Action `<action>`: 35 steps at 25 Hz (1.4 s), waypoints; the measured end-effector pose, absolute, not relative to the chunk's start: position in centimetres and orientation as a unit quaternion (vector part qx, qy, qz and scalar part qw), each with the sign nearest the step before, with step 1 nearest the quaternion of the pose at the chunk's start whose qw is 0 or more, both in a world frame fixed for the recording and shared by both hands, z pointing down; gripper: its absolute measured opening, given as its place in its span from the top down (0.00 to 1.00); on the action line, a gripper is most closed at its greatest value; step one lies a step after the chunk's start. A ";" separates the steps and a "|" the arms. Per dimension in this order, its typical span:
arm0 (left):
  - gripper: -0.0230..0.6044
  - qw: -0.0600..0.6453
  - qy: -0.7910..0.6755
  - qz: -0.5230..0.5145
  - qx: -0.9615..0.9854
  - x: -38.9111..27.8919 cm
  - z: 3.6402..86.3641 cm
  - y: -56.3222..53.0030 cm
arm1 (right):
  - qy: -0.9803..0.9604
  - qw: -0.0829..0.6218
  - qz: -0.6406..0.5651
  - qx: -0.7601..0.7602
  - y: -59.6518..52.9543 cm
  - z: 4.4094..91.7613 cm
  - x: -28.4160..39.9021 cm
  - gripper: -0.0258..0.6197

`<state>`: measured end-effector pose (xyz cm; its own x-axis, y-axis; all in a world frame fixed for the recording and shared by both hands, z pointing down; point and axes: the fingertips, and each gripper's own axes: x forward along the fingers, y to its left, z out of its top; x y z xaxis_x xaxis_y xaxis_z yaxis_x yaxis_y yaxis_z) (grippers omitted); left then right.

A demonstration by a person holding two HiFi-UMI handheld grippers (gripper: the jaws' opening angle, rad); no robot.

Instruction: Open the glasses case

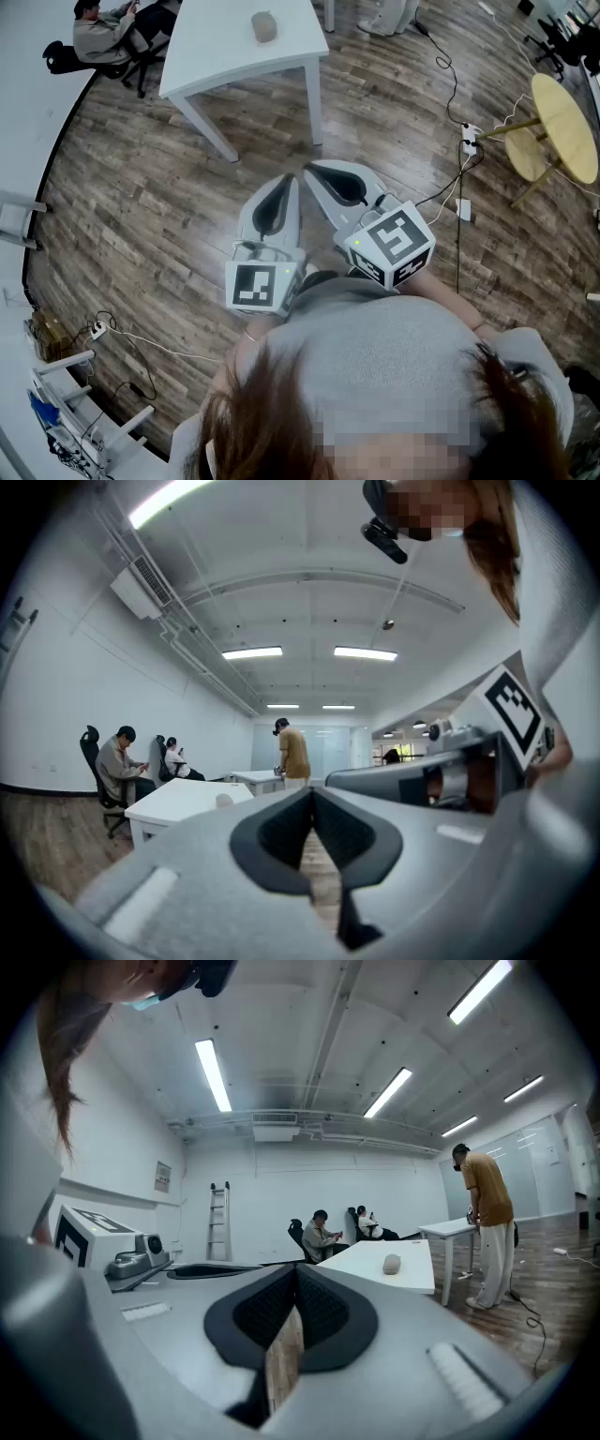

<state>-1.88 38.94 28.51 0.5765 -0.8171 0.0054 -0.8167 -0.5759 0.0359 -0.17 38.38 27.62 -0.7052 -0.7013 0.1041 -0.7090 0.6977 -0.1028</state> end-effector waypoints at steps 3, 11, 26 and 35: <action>0.96 0.013 -0.461 -0.002 0.887 -2.1 28.6 39.1 | -0.920 0.031 0.067 0.386 38.6 27.8 -0.2 0.95; 0.96 0.009 -0.462 -0.002 0.887 -2.2 28.7 39.2 | -0.920 0.038 0.065 0.384 38.7 28.1 -0.4 0.95; 0.96 0.019 -0.472 -0.007 0.881 0.6 29.2 39.0 | -0.922 0.033 0.054 0.382 39.0 28.2 2.7 0.96; 0.96 0.020 -0.497 0.005 0.868 2.5 30.1 39.0 | -0.931 0.029 0.069 0.358 38.6 28.7 5.0 0.95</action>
<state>2.54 38.97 30.10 0.5064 -0.8619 0.0281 -0.8622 -0.5056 0.0310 4.99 38.60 28.71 -0.7414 -0.6632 0.1024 -0.6711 0.7336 -0.1072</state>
